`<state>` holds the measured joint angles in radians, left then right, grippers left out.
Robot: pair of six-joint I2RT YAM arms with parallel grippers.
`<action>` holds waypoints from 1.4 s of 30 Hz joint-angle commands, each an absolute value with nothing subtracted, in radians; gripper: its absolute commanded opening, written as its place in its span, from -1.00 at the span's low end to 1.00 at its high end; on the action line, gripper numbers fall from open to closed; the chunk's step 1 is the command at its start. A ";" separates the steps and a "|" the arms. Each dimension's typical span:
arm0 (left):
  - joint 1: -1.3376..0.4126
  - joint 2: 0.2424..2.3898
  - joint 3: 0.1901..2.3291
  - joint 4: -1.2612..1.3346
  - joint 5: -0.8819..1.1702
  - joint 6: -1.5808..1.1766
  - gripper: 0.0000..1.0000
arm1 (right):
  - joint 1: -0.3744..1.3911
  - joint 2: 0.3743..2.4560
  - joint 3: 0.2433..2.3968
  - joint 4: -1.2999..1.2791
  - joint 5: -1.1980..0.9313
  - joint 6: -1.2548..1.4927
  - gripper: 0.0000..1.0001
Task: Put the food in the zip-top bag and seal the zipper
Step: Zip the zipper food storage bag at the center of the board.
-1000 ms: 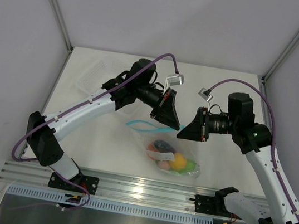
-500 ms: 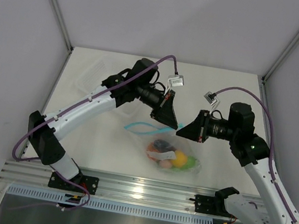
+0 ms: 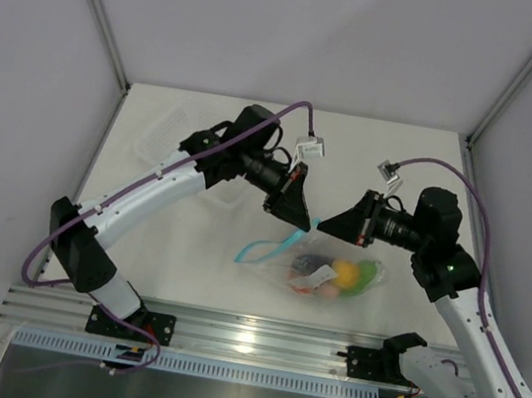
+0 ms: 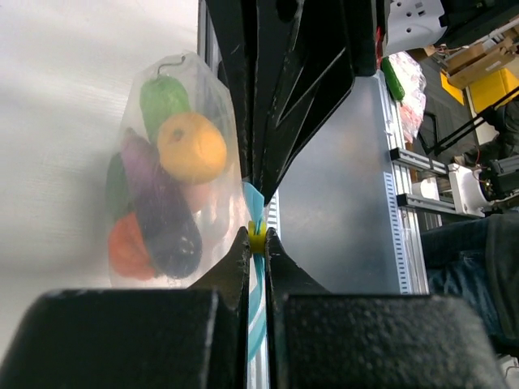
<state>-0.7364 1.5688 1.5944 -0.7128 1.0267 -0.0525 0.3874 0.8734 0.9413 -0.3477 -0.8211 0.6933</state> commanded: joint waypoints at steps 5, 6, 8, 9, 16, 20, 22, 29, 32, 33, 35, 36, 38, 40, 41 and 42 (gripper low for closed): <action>-0.732 1.486 1.488 -0.624 1.129 -0.118 -0.99 | 0.328 0.819 0.927 -0.166 -0.824 0.791 -1.00; -0.732 1.488 1.488 -0.623 1.134 -0.127 -0.99 | 0.325 0.818 0.923 -0.160 -0.824 0.808 -1.00; -0.733 1.482 1.459 -0.592 1.141 -0.146 -0.99 | 0.316 0.818 0.917 -0.118 -0.834 0.831 -1.00; -0.733 1.474 1.450 -0.574 1.144 -0.164 -0.99 | 0.318 0.821 0.926 -0.118 -0.838 0.831 -1.00; -0.729 1.457 1.446 -0.488 1.137 -0.224 -0.99 | 0.318 0.934 1.095 -0.368 -0.998 0.599 -0.21; -0.729 1.456 1.453 -0.447 1.124 -0.259 -0.99 | 0.334 0.957 1.092 -0.428 -1.038 0.558 -0.06; -0.727 1.457 1.463 -0.439 1.121 -0.264 -0.99 | 0.356 0.957 1.083 -0.422 -1.034 0.557 -0.05; -0.727 1.473 1.485 -0.440 1.129 -0.268 -0.99 | 0.414 0.996 1.088 -0.417 -1.009 0.546 -0.29; -0.727 1.479 1.491 -0.443 1.135 -0.268 -0.99 | 0.422 1.006 1.092 -0.431 -1.005 0.535 -0.55; -0.727 1.479 1.493 -0.445 1.135 -0.267 -0.99 | 0.423 1.009 1.092 -0.436 -1.005 0.532 -0.58; -0.726 1.480 1.494 -0.449 1.137 -0.264 -0.99 | 0.423 1.014 1.094 -0.454 -0.991 0.523 -0.73; -0.727 1.480 1.493 -0.449 1.138 -0.264 -0.99 | 0.425 1.014 1.092 -0.459 -0.983 0.519 -0.90; -0.726 1.480 1.493 -0.448 1.143 -0.264 -0.99 | 0.423 1.009 1.088 -0.451 -0.971 0.525 -1.00; -0.726 1.480 1.488 -0.451 1.147 -0.261 -0.99 | 0.423 1.006 1.089 -0.446 -0.948 0.532 -1.00; -0.726 1.482 1.488 -0.456 1.150 -0.259 -0.99 | 0.425 1.000 1.092 -0.462 -0.933 0.528 -1.00; -0.724 1.483 1.489 -0.462 1.150 -0.258 -0.99 | 0.423 0.993 1.094 -0.463 -0.889 0.522 -1.00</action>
<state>-0.7212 1.5036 1.4441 -0.5022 1.1095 -0.2615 0.4149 1.0084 1.0664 -0.4469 -0.9730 0.5446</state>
